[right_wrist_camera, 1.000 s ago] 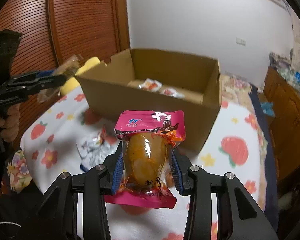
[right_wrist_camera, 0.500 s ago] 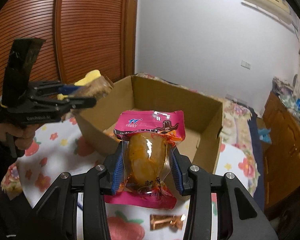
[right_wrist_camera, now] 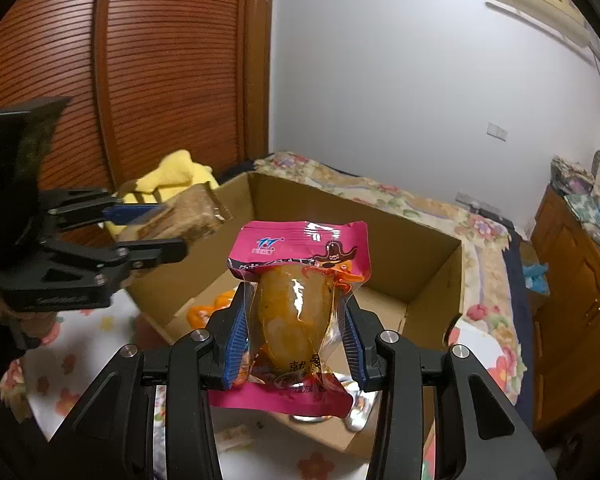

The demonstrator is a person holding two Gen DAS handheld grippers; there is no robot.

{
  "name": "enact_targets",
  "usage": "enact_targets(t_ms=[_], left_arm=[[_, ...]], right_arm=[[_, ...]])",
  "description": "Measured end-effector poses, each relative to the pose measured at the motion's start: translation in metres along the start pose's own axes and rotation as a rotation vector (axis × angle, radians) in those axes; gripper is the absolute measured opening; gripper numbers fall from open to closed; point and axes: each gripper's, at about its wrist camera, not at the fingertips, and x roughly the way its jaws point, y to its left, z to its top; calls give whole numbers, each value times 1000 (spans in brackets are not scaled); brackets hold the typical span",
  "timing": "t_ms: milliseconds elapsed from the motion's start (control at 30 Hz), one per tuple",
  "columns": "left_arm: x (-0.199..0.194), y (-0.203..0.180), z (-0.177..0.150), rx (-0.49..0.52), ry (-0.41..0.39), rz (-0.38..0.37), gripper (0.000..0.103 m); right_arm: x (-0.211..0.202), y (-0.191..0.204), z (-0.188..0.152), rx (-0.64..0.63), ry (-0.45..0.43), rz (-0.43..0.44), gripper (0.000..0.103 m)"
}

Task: Organize snacks
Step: 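Carry both packets over the box and open the right tool to drop the pink snack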

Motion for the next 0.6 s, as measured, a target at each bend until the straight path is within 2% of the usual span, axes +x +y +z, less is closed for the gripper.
enact_targets(t_ms=[300, 600], left_arm=[[11, 5, 2, -2, 19, 5, 45], [19, 0, 6, 8, 29, 3, 45]], right_arm=[[30, -15, -2, 13, 71, -40, 42], [42, -21, -13, 44, 122, -45, 44]])
